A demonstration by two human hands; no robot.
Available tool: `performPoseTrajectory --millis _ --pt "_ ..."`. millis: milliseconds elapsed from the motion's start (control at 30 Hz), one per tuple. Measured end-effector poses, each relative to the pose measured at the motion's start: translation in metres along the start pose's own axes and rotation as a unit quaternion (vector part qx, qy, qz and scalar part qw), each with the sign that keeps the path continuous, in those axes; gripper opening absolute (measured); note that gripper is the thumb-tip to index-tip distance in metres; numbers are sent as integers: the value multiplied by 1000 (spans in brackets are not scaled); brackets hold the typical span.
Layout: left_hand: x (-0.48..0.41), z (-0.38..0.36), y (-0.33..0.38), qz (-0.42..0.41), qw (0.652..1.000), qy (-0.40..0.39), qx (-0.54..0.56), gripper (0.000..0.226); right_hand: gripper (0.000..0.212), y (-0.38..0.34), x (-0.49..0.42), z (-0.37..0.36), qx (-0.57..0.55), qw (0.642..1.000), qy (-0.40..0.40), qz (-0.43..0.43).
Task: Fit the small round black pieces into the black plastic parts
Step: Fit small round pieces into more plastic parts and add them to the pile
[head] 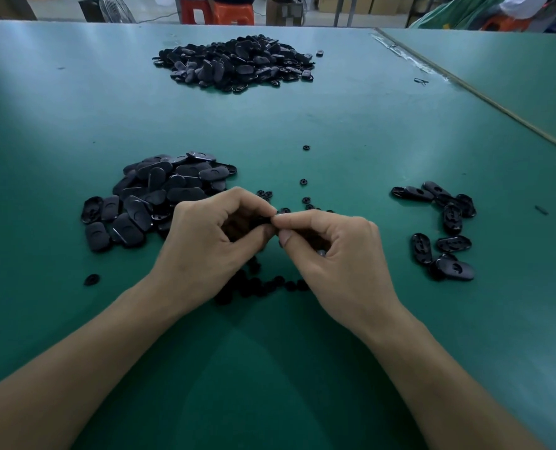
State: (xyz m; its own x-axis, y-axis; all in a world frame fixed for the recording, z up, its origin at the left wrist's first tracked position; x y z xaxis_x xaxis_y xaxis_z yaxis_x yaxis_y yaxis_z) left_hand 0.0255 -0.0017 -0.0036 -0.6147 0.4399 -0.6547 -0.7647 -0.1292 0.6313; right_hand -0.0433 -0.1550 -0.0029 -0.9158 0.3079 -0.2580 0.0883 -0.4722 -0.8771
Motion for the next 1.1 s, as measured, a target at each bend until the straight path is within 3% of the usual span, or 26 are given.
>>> performPoseTrajectory --millis 267,700,867,1100 --pt "0 -1 0 1 1000 6 4 23 18 1 1 0 -6 1000 16 2" --pt "1 0 0 81 987 9 137 22 15 1 -1 2 74 993 76 44" --pt "1 -1 3 93 985 14 147 15 14 1 1 -2 76 993 72 57" --pt "1 -2 5 80 988 2 130 27 14 -2 2 -5 63 997 49 19"
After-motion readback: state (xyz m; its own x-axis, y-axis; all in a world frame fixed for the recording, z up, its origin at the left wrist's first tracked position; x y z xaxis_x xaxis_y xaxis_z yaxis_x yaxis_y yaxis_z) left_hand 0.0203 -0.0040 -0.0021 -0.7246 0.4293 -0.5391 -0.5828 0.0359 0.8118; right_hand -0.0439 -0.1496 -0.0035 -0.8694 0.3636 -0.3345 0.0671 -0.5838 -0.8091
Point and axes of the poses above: each hand's wrist, its own x-axis away from the middle knuckle, its own z-axis out of the back of the hand, y = z × x, the point moved 1 cm from there along -x, towards the middle knuckle, and after that the axes turned 11 degrees about -z, right-handed, at the moved point
